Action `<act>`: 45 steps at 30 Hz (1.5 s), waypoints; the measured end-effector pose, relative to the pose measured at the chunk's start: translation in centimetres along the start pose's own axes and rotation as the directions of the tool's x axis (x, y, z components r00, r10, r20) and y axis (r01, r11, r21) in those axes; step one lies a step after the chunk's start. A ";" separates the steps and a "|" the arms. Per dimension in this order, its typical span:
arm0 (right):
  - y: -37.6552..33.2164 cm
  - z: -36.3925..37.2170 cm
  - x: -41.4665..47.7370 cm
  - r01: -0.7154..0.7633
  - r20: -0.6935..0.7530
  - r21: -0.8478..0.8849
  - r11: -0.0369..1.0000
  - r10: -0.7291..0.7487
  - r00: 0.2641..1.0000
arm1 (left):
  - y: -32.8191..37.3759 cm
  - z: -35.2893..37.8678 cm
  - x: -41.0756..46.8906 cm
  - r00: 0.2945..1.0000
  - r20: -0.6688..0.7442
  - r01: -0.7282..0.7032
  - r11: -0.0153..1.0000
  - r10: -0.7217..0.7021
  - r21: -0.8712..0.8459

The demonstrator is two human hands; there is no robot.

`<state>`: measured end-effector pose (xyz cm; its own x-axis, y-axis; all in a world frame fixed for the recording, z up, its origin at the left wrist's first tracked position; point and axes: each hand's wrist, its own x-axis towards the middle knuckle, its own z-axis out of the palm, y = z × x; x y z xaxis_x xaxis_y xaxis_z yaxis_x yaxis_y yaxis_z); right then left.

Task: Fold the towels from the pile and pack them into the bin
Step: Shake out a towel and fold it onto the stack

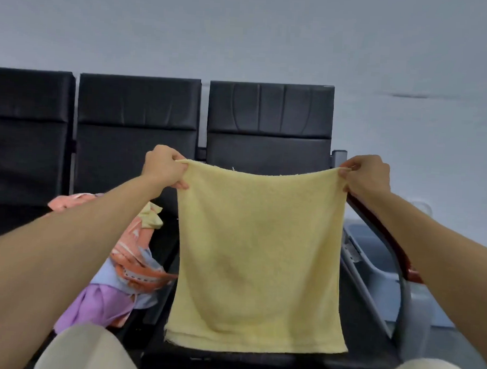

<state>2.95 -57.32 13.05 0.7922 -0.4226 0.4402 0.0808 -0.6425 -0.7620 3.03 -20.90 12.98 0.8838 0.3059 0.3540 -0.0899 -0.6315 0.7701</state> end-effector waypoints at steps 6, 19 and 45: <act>6.7 5.2 -0.9 -0.150 0.165 0.065 0.987 0.137 0.977 | -7.1 6.3 -0.6 0.986 0.138 0.125 0.972 -0.099 -0.199; 13.9 5.8 -9.8 -0.172 0.393 -0.016 0.985 0.165 0.905 | -16.2 6.7 -9.3 0.880 0.462 -0.162 0.984 0.112 0.070; 17.8 10.5 -10.9 -0.239 0.449 -0.533 0.812 0.511 0.733 | -17.6 12.8 -9.1 0.748 0.519 0.107 0.848 -0.413 0.520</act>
<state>2.17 -57.44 -10.31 0.8935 -0.3511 -0.2799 -0.4465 -0.7609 -0.4707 2.42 -21.65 -10.63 0.9368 0.1198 -0.3287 0.2572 -0.8727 0.4150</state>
